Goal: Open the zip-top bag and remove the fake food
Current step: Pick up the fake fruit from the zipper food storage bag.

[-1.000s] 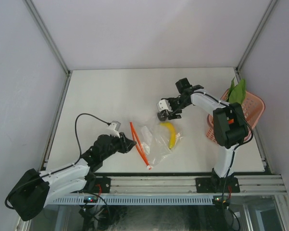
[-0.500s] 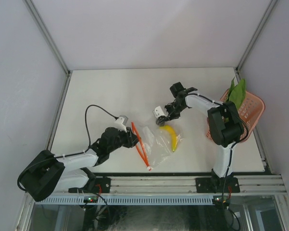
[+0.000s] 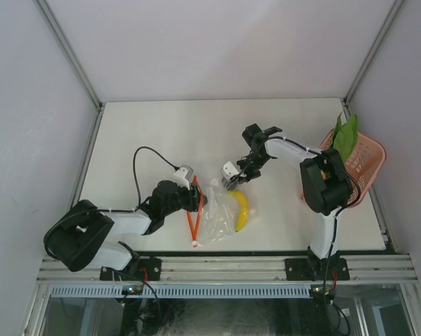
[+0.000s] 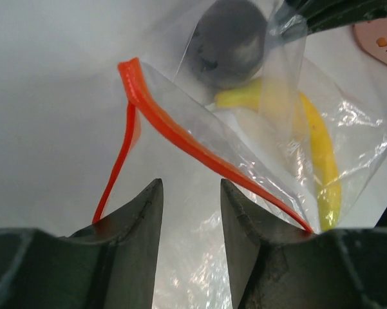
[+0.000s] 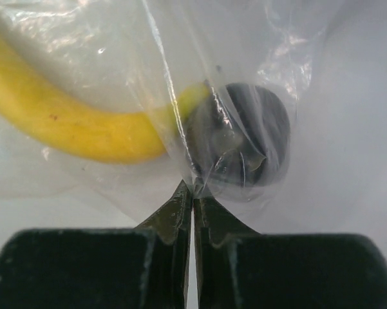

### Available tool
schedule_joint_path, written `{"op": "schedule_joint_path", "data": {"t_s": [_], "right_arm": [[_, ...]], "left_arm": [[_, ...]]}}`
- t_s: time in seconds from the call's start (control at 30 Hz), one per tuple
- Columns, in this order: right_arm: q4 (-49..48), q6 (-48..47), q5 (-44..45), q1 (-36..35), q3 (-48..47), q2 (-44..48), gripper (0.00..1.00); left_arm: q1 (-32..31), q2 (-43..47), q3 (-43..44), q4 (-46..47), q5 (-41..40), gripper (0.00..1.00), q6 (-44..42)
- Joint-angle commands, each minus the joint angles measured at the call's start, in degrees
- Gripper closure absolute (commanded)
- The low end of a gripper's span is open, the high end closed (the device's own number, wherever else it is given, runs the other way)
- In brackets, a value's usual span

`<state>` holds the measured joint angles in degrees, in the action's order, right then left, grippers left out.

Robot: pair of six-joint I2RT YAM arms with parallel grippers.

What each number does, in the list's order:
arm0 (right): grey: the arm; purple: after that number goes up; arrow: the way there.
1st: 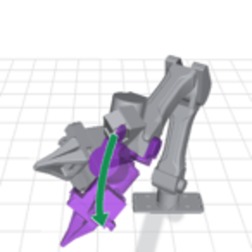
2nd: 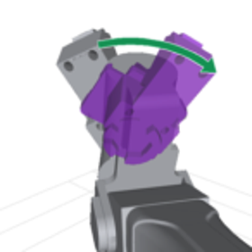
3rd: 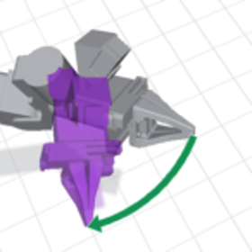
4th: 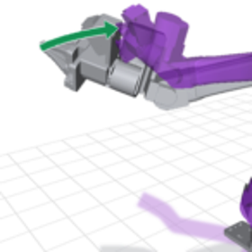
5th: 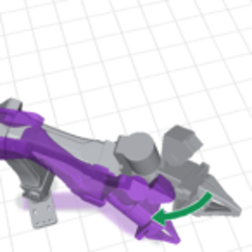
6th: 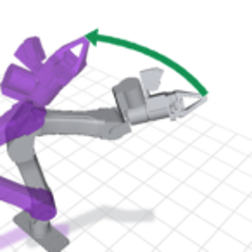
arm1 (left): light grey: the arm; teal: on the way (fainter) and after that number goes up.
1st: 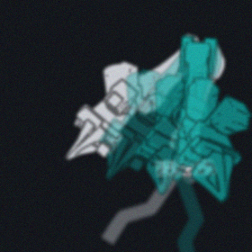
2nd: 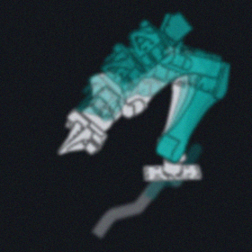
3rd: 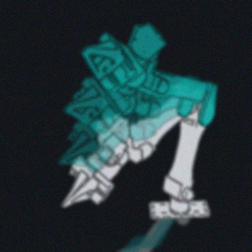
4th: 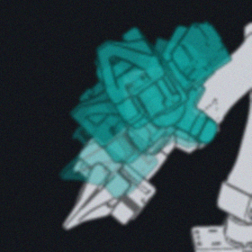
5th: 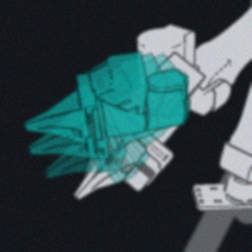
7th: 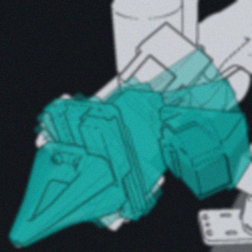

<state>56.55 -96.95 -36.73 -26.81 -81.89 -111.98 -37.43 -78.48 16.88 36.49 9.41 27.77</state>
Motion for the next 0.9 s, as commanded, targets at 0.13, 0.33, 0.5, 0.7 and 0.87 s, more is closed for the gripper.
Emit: {"op": "schedule_joint_path", "data": {"t_s": [0.13,0.33,0.5,0.7,0.87], "right_arm": [[7.3,-3.7,-3.2,-0.1,-3.3,1.8,0.8],[2.1,-3.3,-7.4,2.9,1.1,8.9,0.49],[-9.7,2.3,-5.2,1.2,6.4,10.4,0.41],[-13.9,5.9,-0.8,-0.4,7.1,6.7,0.44],[-14.6,6.7,0.3,-1.9,7.1,4.8,0.5]], "left_arm": [[0.5,-3.1,-0.7,19.9,5.3,0.62,-11.4],[0.5,-7.0,-3.3,30.8,10.1,0.65,-18.9],[0.5,-10.8,-3.2,34.3,9.8,0.66,-19.1],[0.5,-12.1,-3.8,33.7,7.0,0.71,-19.1],[0.5,-13.5,-3.9,31.4,4.8,0.74,-20.0]]}}
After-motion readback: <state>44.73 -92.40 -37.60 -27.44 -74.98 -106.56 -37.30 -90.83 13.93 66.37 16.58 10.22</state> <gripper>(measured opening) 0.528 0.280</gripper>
